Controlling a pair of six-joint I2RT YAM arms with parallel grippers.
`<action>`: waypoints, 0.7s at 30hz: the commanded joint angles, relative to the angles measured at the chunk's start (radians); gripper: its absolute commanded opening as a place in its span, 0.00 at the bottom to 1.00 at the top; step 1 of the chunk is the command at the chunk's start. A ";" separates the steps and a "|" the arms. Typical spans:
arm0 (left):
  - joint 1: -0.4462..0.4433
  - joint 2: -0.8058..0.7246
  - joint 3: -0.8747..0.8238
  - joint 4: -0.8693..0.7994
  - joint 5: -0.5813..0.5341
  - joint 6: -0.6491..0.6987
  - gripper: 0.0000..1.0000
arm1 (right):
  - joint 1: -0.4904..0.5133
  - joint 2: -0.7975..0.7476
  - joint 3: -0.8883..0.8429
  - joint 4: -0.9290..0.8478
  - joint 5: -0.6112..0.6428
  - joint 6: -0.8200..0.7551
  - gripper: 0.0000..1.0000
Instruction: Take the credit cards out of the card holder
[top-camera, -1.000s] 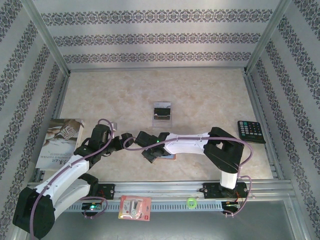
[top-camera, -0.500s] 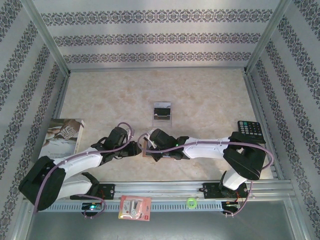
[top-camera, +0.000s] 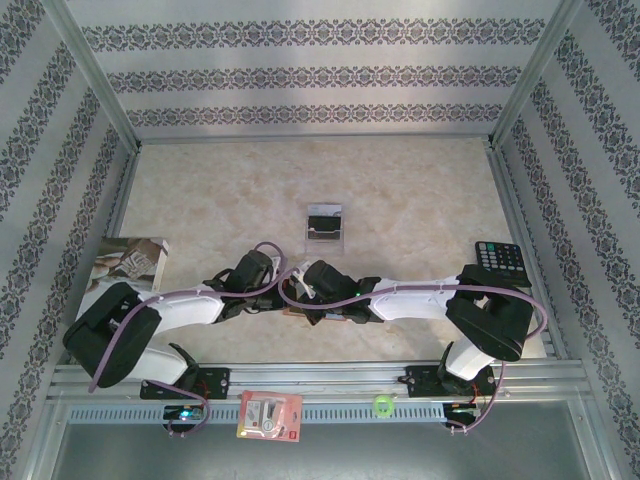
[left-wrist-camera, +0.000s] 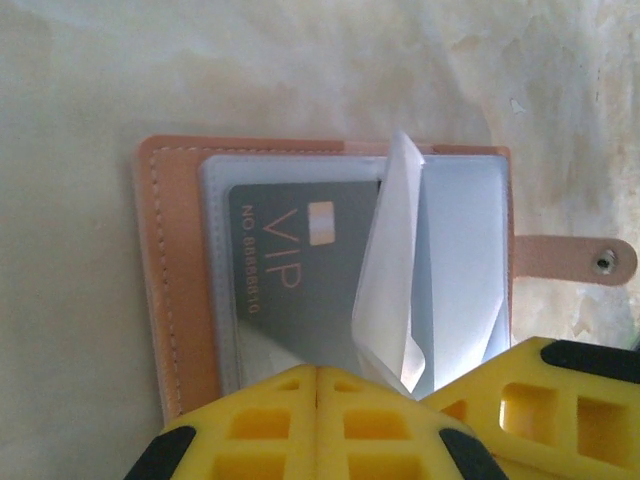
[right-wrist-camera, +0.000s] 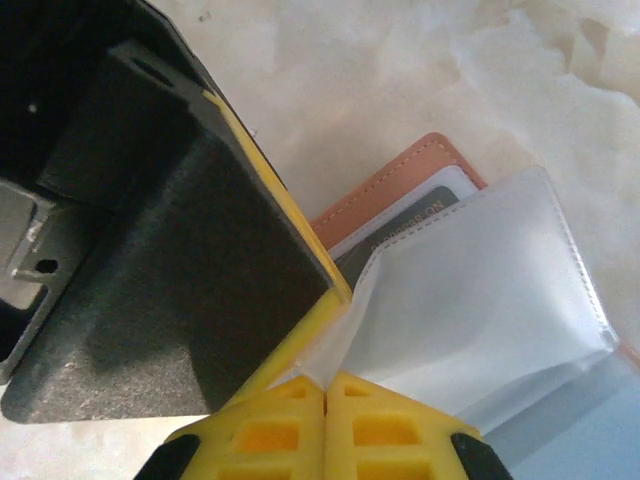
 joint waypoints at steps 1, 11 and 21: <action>-0.017 0.030 0.023 -0.042 0.003 -0.012 0.00 | 0.002 -0.038 -0.010 0.044 -0.006 0.023 0.00; -0.016 0.047 0.006 -0.090 0.030 -0.011 0.00 | 0.005 -0.170 -0.115 0.032 0.070 0.141 0.00; -0.039 0.033 0.080 -0.147 0.030 0.036 0.05 | 0.021 -0.454 -0.268 -0.069 0.182 0.297 0.44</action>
